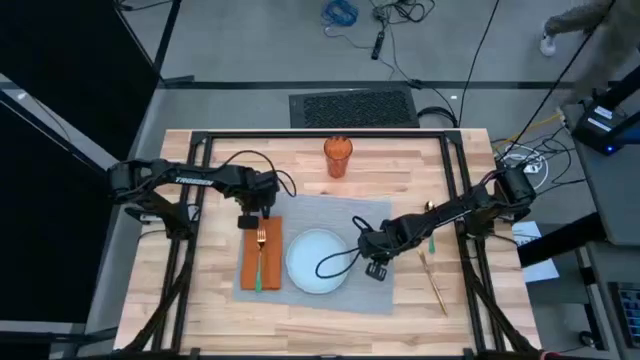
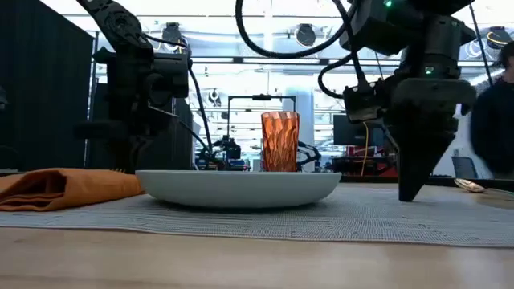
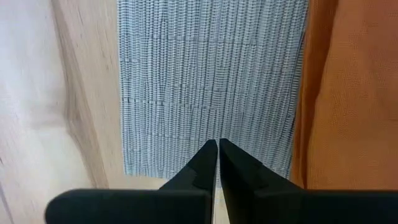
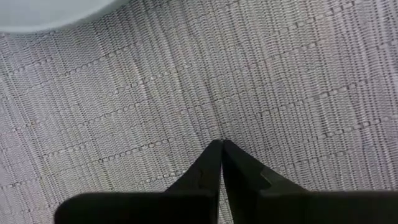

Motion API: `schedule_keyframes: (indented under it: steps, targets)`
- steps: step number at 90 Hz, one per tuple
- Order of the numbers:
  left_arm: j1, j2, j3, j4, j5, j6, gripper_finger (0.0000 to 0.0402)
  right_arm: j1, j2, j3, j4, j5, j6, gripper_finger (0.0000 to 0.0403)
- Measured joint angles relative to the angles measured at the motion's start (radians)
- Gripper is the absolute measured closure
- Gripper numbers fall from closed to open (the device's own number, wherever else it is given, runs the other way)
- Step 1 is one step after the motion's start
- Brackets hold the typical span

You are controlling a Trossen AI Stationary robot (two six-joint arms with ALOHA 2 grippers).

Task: Set table place
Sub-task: Adjust the grey placemat

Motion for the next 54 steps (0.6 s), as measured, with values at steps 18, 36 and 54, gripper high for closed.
schedule_keyframes:
  steps: [18, 36, 54]
  targets:
    - [-0.015, 0.000, 0.000, -0.008, 0.076, -0.031, 0.0398, -0.019, 0.000, 0.000, -0.012, -0.014, -0.020, 0.0403]
    - [-0.067, 0.000, -0.003, -0.024, 0.100, -0.070, 0.0398, -0.034, 0.001, 0.000, -0.028, -0.022, -0.050, 0.0403]
    - [-0.123, 0.000, -0.003, -0.020, 0.102, -0.110, 0.0398, -0.034, 0.001, 0.000, -0.037, -0.015, -0.068, 0.0403]
